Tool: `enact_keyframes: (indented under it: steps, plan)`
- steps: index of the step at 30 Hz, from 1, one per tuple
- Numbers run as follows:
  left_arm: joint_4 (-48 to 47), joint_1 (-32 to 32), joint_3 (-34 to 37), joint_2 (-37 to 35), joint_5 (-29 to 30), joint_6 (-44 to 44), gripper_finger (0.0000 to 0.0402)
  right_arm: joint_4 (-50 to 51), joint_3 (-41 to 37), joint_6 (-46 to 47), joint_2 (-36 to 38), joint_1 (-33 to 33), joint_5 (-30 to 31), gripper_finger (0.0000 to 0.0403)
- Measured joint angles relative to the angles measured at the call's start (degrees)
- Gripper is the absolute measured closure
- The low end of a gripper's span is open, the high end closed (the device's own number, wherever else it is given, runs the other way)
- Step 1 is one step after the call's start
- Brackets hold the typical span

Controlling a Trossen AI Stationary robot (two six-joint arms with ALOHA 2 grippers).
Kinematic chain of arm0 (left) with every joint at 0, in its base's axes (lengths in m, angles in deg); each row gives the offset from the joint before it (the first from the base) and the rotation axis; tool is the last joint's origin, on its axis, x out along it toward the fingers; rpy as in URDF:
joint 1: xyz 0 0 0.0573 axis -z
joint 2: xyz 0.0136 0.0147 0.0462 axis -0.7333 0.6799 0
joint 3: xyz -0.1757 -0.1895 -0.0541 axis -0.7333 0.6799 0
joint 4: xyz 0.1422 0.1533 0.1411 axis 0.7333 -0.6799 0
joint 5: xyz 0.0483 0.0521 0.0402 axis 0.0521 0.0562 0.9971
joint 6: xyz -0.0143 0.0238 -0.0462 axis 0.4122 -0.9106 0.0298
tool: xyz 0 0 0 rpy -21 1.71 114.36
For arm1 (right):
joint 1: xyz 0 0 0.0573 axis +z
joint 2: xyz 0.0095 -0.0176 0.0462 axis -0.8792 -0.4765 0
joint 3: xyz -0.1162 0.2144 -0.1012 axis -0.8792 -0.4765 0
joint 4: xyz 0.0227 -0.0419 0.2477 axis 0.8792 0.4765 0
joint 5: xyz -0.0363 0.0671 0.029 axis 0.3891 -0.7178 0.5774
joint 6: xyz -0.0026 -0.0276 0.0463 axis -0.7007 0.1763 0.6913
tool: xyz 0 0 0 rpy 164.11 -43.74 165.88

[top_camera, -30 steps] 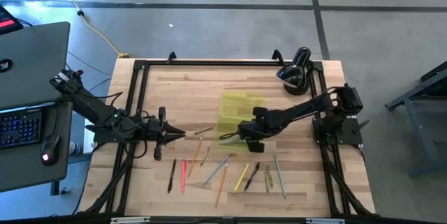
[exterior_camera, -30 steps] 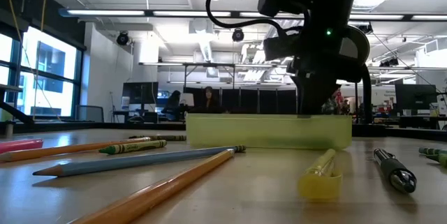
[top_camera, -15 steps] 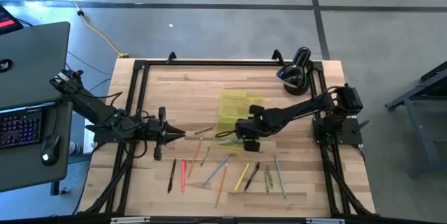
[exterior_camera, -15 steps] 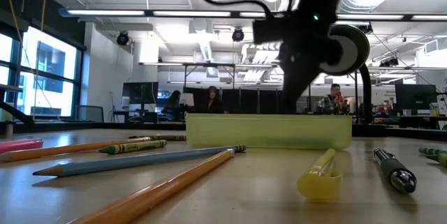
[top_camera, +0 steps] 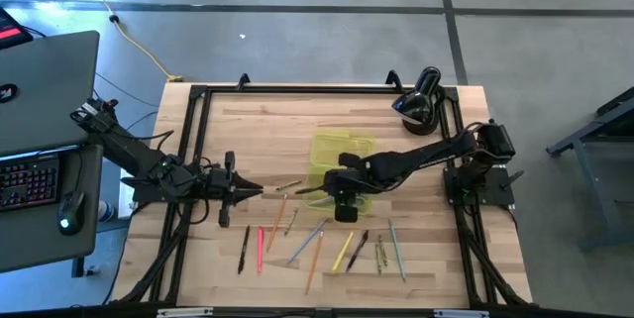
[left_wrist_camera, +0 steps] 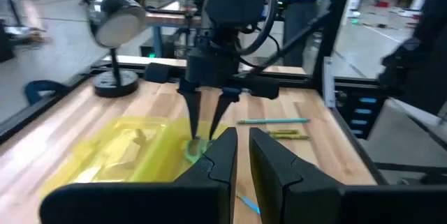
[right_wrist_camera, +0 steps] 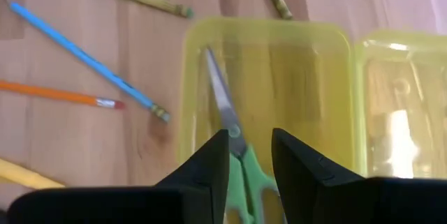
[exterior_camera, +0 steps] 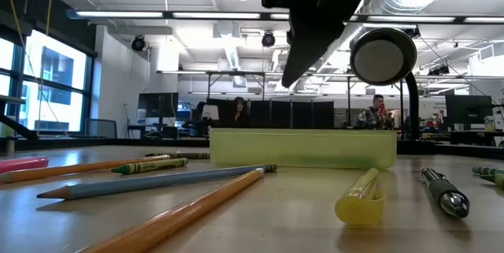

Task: Pick & place school supplies into a supply box
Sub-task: Put the green crayon into the yellow supply box

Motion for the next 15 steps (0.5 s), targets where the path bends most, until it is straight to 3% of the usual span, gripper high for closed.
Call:
enact_keyframes:
  steps: [9,15]
  plan:
    - [0.0,0.0,0.0,3.2,-4.1,8.6,0.0330,-0.5,0.0,0.1,0.0,2.3,3.4,0.0316]
    - [-2.8,0.0,0.0,7.1,-5.6,24.9,0.0330,-0.3,0.0,0.2,0.0,3.3,6.0,0.0316]
